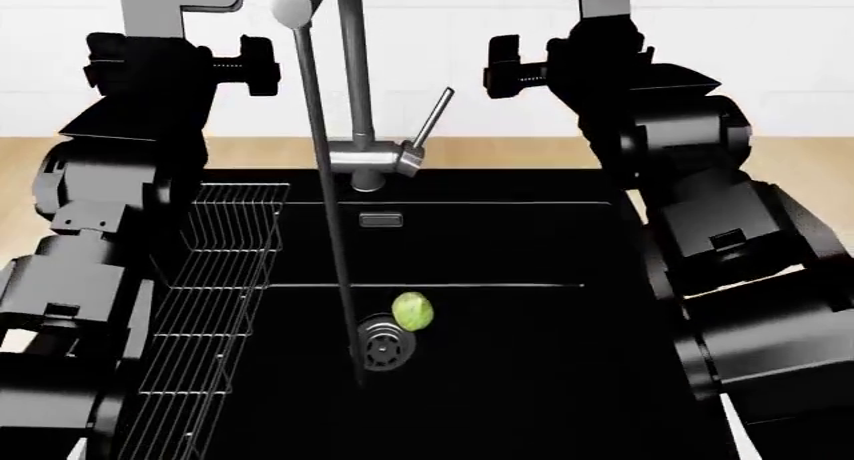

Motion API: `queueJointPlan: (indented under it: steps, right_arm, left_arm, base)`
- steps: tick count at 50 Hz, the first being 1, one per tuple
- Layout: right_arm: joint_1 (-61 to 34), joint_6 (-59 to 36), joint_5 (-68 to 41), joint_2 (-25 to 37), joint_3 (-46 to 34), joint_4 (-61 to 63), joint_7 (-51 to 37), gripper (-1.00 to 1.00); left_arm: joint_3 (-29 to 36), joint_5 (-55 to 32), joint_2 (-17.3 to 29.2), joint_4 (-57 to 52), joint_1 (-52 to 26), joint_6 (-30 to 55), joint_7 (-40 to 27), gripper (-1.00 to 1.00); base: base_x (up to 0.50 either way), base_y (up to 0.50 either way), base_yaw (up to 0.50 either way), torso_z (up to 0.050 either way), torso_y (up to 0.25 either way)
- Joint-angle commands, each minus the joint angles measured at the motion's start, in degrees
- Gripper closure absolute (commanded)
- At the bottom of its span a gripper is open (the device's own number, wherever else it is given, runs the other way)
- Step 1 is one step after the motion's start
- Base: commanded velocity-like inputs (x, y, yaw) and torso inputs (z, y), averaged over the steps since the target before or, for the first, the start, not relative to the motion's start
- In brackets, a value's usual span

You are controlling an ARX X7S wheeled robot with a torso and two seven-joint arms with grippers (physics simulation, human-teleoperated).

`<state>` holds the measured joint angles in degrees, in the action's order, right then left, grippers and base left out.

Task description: Pick the peachs and avocados from the sink and place them in one bowl. Place the brussel sprout in the other bowl. Then turn off the sink faucet.

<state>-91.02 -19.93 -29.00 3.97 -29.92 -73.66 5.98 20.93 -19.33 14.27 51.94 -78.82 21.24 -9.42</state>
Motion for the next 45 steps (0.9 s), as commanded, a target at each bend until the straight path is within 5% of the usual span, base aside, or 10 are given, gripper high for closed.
queueJointPlan:
  steps: [1, 15, 19, 27, 45]
  right_arm:
    - [-0.2, -0.3, 6.2, -0.9, 5.9, -1.2, 1.7, -1.0]
    - [0.9, -3.2, 11.9, -0.8, 6.6, -0.2, 5.4, -1.0]
    - [5.7, -11.9, 11.3, 2.1, 5.7, 14.0, 4.2, -1.0]
    - [13.6, -26.1, 9.0, 7.7, 4.8, 38.0, 1.8, -1.0]
    - [24.8, -42.4, 3.5, 15.1, 3.4, 65.0, 0.1, -1.0]
  left_arm:
    - [-0.6, -0.2, 0.0, 2.0, -0.3, -0.6, -0.6, -1.0]
    - [1.8, 1.9, -0.5, 8.8, -2.8, -1.0, 1.7, -1.0]
    - [3.8, 2.6, -0.5, 9.9, -3.0, 1.7, 4.8, -1.0]
    - [5.1, 0.8, 3.2, -5.5, 3.2, 11.7, 7.1, -1.0]
    - [9.3, -3.6, 8.8, -30.6, 13.5, 24.1, 11.6, -1.0]
  base:
    - [0.5, 0.0, 0.0, 0.0, 0.0]
    - [0.02, 0.0, 0.0, 0.0, 0.001]
    - [0.0, 0.0, 0.0, 0.0, 0.0]
    - [0.0, 0.0, 0.0, 0.0, 0.0]
    - [0.0, 0.0, 0.0, 0.0, 0.0]
